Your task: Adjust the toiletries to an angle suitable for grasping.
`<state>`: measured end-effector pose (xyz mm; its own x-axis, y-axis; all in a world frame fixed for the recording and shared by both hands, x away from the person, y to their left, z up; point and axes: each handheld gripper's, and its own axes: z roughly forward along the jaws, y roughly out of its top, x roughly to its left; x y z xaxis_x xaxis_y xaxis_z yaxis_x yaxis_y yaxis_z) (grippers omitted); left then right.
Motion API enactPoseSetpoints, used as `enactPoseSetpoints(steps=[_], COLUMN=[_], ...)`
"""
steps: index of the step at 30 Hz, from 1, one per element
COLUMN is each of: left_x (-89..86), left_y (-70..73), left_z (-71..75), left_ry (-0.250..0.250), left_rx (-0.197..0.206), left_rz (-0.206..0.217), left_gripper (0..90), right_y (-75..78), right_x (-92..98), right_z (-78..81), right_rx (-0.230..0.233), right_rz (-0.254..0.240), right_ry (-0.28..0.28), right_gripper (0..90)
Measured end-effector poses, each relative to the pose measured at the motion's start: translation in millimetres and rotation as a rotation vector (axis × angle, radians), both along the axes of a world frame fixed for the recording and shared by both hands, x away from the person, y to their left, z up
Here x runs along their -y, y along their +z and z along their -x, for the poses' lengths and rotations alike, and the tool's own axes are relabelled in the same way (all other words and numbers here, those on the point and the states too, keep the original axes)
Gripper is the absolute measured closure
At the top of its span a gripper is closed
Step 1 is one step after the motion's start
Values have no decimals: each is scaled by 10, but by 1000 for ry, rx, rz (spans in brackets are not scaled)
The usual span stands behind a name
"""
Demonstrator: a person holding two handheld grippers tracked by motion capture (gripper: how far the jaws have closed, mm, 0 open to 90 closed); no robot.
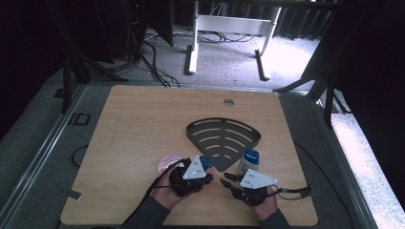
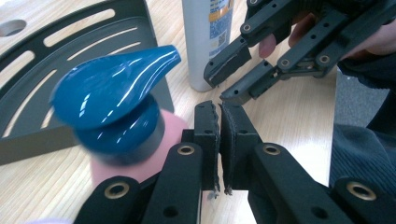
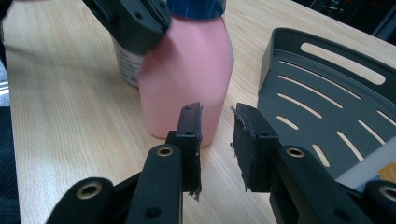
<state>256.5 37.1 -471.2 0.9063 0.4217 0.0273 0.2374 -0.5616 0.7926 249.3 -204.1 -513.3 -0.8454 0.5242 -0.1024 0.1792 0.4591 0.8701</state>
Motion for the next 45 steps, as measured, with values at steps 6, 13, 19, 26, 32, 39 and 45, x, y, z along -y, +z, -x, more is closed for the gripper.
enactPoseSetpoints(steps=[6,13,19,26,32,39,45], left_x=[36,48,33,62,71,43,-33], left_y=[-93,-127,-137,-128,-122,-118,-99], left_z=[-49,-86,-141,-263,-359,-437,-366], left_ry=[31,59,44,39,53,84,85], left_rx=[10,18,13,26,36,46,42], left_rz=[-16,-40,-43,-63,-79,-95,-102], left_gripper=[889,893,892,885,875,850,836], right_y=[14,10,14,16,25,39,55], right_x=[17,15,27,97,154,211,256], right_z=[1,-5,-1,-3,8,36,73], right_rx=[9,7,8,2,3,8,12], right_rz=[0,4,2,-7,-10,-2,-1], right_ry=[-1,-3,-3,-17,-29,-38,-42], right_gripper=[717,710,709,709,709,708,706])
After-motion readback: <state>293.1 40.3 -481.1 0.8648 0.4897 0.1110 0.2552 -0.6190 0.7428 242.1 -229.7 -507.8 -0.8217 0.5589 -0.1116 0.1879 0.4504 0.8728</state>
